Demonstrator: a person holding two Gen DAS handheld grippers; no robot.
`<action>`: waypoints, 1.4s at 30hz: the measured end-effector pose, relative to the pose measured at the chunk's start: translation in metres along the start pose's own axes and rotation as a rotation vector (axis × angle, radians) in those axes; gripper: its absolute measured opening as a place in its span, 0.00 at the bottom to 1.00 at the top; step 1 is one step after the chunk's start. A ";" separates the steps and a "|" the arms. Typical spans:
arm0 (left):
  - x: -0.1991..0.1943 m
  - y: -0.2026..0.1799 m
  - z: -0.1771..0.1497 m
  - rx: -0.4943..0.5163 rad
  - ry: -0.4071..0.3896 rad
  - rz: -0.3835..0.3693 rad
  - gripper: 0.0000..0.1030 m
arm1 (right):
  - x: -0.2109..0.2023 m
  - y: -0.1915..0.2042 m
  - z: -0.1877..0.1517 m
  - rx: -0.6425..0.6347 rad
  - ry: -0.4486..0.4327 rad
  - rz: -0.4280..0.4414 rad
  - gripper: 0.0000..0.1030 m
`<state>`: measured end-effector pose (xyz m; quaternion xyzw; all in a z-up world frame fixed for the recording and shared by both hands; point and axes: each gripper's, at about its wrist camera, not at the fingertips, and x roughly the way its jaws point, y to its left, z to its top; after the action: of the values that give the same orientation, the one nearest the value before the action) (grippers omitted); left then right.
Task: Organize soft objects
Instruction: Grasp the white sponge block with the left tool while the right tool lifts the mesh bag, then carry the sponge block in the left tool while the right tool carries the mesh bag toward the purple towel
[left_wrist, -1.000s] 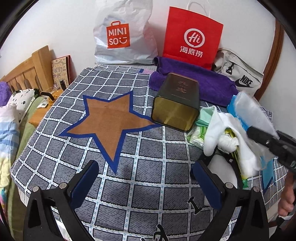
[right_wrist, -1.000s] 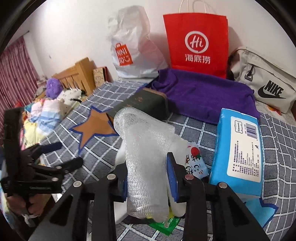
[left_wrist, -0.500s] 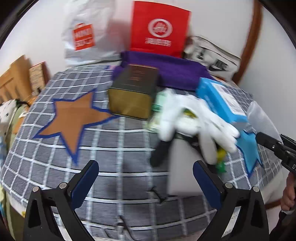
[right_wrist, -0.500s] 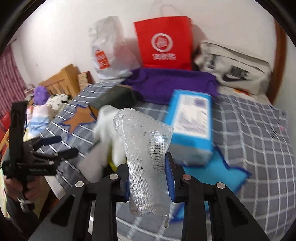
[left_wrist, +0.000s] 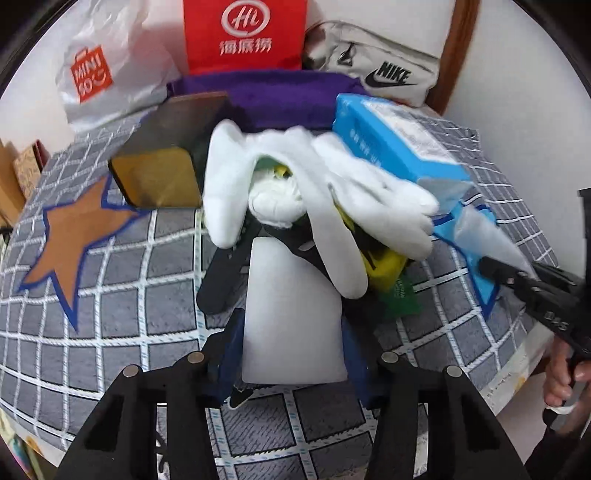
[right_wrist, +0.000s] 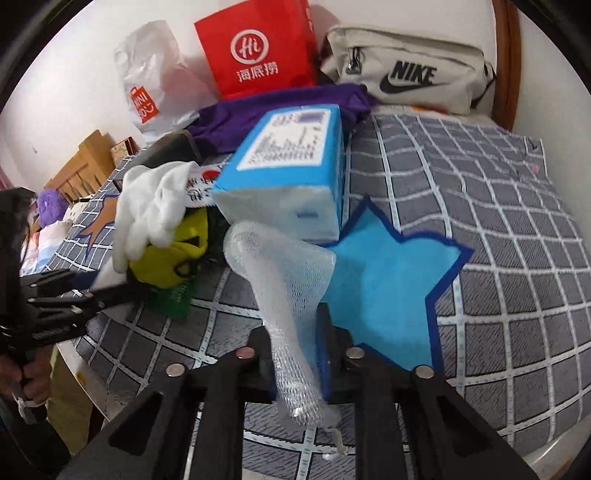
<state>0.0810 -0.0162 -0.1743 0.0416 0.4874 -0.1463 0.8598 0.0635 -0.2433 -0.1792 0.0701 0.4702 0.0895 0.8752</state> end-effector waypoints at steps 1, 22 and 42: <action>-0.005 0.000 0.001 0.003 -0.008 0.009 0.46 | 0.001 0.000 -0.001 0.003 0.002 0.002 0.11; -0.041 0.015 0.019 0.043 -0.106 0.330 0.46 | -0.008 0.017 0.011 -0.028 0.031 0.013 0.13; 0.012 0.095 0.011 -0.257 0.070 0.261 0.56 | 0.017 0.020 0.014 -0.042 0.086 0.005 0.11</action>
<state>0.1236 0.0693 -0.1859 -0.0008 0.5223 0.0315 0.8522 0.0830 -0.2207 -0.1808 0.0493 0.5050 0.1046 0.8553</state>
